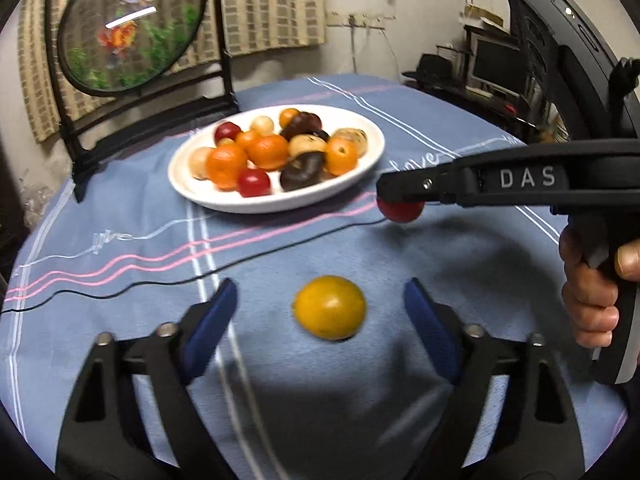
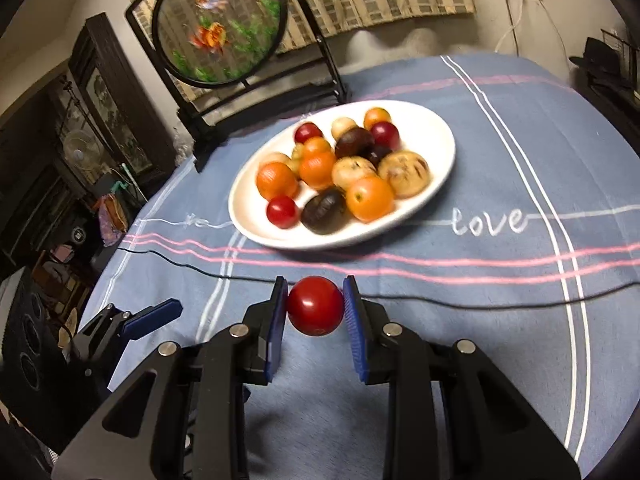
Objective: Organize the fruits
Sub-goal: 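Grasp the yellow-orange fruit with the left tool while the right tool grasps a red plum, then carry the yellow-orange fruit and red plum onto the white plate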
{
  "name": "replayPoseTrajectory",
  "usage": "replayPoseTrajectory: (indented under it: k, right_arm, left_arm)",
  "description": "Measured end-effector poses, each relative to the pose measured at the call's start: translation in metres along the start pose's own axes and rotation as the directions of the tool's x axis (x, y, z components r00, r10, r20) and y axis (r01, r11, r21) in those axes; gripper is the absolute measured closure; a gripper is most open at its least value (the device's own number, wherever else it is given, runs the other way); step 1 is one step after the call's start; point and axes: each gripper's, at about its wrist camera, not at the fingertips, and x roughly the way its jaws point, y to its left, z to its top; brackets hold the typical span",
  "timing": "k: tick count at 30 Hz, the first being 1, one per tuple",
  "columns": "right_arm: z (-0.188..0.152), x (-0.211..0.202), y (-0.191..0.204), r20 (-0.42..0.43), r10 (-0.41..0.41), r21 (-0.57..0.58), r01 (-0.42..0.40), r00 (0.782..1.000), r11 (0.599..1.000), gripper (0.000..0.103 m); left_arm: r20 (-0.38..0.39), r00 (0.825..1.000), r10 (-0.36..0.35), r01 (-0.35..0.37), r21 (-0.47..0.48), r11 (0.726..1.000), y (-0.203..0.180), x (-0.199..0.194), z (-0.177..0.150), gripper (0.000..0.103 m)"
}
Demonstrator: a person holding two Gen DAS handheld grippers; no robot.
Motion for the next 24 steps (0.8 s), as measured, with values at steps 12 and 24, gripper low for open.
replayPoseTrajectory:
  k: [12, 24]
  right_arm:
    - [0.0008, -0.0011, -0.0002, 0.011, 0.001, 0.008, -0.002, 1.0, 1.0, 0.074]
    - [0.0001, -0.0005, -0.0011, 0.009, 0.005, 0.01, -0.005, 1.0, 1.0, 0.074]
  left_arm:
    - [-0.057, 0.998, -0.019, 0.018, -0.012, 1.0, 0.0015, 0.0122, -0.0035, 0.059]
    - [-0.058, 0.998, -0.025, 0.024, -0.022, 0.999, 0.0035, 0.0118, -0.0022, 0.06]
